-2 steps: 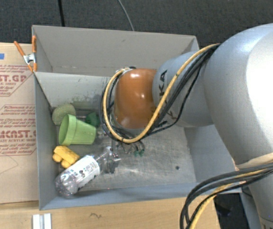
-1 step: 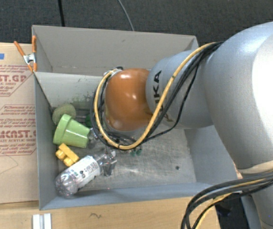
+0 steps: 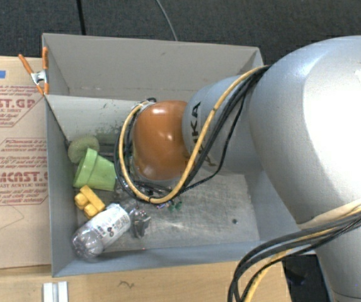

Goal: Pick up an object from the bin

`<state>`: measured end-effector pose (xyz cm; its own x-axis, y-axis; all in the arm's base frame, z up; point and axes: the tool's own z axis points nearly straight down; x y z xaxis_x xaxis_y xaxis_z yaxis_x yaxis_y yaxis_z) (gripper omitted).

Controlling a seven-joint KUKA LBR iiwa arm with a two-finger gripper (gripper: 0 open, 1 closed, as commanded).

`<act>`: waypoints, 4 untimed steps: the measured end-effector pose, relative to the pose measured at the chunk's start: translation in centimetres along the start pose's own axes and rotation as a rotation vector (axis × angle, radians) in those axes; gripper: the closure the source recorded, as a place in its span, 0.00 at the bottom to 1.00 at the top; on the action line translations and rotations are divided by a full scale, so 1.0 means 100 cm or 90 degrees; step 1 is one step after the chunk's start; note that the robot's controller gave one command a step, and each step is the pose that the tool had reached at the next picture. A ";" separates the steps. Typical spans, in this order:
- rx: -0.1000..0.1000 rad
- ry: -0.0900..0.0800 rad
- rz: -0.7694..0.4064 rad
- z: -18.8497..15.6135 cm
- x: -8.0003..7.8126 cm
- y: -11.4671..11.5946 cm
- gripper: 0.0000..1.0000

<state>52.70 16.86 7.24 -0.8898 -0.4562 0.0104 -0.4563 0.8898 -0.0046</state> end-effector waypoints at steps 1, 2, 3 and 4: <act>0.008 -0.011 -0.170 -0.004 -0.001 0.000 1.00; 0.008 -0.011 -0.170 -0.004 -0.001 0.001 1.00; 0.006 -0.010 -0.171 -0.006 -0.001 0.001 1.00; 0.001 -0.005 -0.171 -0.012 0.002 0.002 1.00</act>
Offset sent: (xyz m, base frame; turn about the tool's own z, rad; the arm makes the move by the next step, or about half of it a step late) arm 0.0000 0.0000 0.0000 0.0000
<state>52.46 16.97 8.41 -0.7368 -0.6761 0.0040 -0.6761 0.7368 -0.0044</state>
